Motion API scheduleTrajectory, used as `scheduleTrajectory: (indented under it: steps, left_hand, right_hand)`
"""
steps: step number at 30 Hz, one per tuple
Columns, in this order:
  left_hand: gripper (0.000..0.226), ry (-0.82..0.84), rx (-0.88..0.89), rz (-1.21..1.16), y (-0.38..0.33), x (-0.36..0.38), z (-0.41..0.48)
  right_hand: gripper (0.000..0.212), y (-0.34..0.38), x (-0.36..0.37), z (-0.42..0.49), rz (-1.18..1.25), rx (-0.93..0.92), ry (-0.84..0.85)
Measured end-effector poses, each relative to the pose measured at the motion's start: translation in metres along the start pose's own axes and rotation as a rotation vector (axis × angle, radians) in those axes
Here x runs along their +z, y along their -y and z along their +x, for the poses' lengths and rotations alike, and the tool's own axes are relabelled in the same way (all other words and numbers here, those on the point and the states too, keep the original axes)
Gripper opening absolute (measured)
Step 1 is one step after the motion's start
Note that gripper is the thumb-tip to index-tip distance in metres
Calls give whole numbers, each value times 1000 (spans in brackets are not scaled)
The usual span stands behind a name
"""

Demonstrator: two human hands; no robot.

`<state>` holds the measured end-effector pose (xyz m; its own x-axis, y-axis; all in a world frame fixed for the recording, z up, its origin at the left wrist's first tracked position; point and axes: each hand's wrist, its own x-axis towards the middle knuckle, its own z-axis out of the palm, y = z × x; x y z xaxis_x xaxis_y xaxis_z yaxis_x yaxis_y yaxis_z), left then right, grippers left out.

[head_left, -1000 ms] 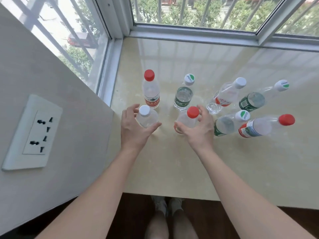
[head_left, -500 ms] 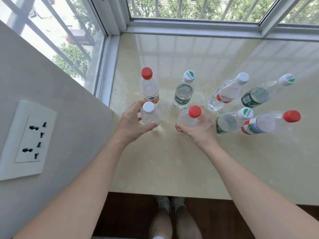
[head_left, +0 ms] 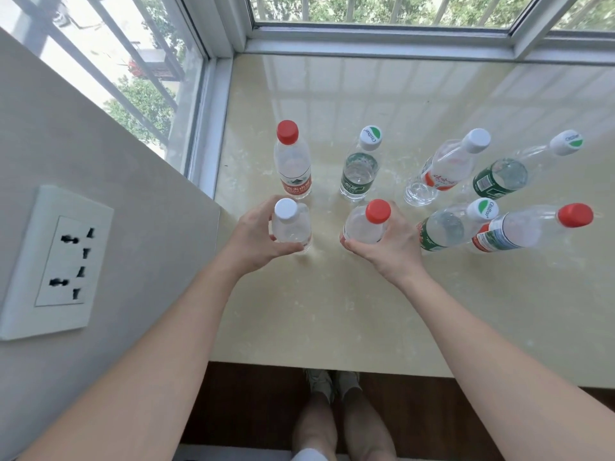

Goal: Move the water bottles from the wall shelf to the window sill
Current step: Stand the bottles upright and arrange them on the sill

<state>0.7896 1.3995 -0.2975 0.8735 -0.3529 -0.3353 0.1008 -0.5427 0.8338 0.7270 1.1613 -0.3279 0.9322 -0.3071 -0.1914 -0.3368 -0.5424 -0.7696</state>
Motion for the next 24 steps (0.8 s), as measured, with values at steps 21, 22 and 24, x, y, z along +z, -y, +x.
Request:
scheduleTrajectory:
  steps: [21, 22, 24]
  left_hand:
    - [63, -46, -11, -36, 6, 9, 0]
    - [63, -45, -8, -36, 7, 9, 0]
    - [64, -45, -4, -35, 7, 10, -1]
  right_hand:
    - [63, -1, -2, -3, 45, 25, 51]
    - [65, -1, -2, -2, 51, 23, 58]
    - [74, -1, -3, -3, 58, 22, 75]
